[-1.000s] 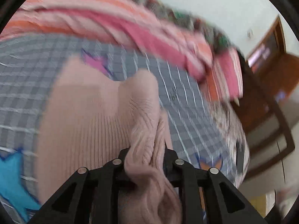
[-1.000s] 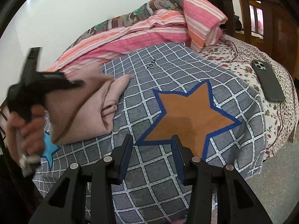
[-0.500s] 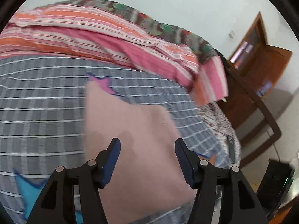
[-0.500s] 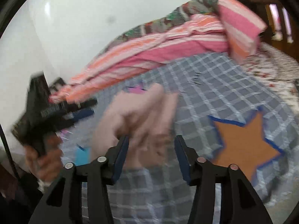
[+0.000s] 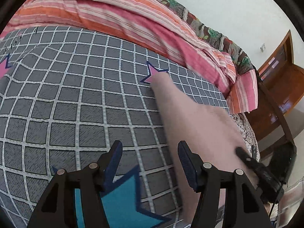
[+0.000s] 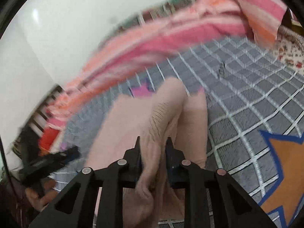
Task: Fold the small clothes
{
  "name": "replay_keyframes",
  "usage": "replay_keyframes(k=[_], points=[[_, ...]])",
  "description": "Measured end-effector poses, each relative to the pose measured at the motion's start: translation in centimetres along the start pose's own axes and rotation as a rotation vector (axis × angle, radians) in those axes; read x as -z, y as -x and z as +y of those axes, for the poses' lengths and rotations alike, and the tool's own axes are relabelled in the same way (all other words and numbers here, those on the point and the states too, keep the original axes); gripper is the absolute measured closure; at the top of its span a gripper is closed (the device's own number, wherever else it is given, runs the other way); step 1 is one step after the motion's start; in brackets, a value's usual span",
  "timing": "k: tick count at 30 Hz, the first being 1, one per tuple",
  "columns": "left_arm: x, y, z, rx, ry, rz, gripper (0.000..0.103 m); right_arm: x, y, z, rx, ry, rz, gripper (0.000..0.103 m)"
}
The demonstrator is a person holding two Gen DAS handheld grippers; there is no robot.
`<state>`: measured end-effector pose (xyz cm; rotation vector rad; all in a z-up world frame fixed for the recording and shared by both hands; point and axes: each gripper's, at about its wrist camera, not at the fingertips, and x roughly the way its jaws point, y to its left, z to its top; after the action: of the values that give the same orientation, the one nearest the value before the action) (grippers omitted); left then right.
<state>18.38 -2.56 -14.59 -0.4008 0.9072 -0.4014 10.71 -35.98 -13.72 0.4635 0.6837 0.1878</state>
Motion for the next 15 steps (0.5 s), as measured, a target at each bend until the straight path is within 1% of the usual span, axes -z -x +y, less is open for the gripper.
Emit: replay_keyframes(k=[1,3,4,6,7,8,9,11,12,13,15], points=[[0.0,0.0,0.3,0.006,0.005,-0.004,0.045,0.4,0.2,-0.3,0.011,-0.01,-0.008,0.083],[-0.3,-0.3,0.8,0.017,0.016,-0.002,0.045,1.4,-0.7,-1.5,0.065,-0.04,0.021,0.083],[-0.4,-0.4,0.9,0.021,0.018,0.004,0.045,1.9,-1.1,-2.1,0.063,-0.059,0.034,0.083],[-0.7,-0.2,1.1,0.032,0.013,0.004,0.045,1.8,-0.7,-2.5,0.04,-0.095,0.025,0.079],[-0.8,0.1,1.1,0.034,0.005,-0.002,0.045,1.5,-0.6,-2.3,0.053,-0.094,0.026,0.072],[-0.9,0.4,1.1,0.035,0.0,-0.009,0.045,1.1,-0.3,-1.9,0.073,-0.081,0.021,0.059],[-1.0,0.6,1.2,0.04,-0.002,-0.016,0.045,0.8,-0.2,-1.6,0.092,-0.056,0.008,0.053],[-1.2,1.1,1.5,0.057,0.002,-0.026,0.045,0.2,-0.4,-1.4,0.132,-0.028,-0.014,0.035],[-1.2,1.3,1.8,0.062,0.007,-0.029,0.045,-0.2,-1.0,-1.6,0.143,-0.034,0.0,0.032],[-1.2,1.3,2.0,0.067,0.014,-0.029,0.045,-0.3,-1.5,-2.0,0.135,-0.045,0.02,0.031],[-0.7,1.4,2.6,0.079,0.029,-0.024,0.045,-0.9,-3.7,-3.1,0.098,-0.09,0.105,0.026]])
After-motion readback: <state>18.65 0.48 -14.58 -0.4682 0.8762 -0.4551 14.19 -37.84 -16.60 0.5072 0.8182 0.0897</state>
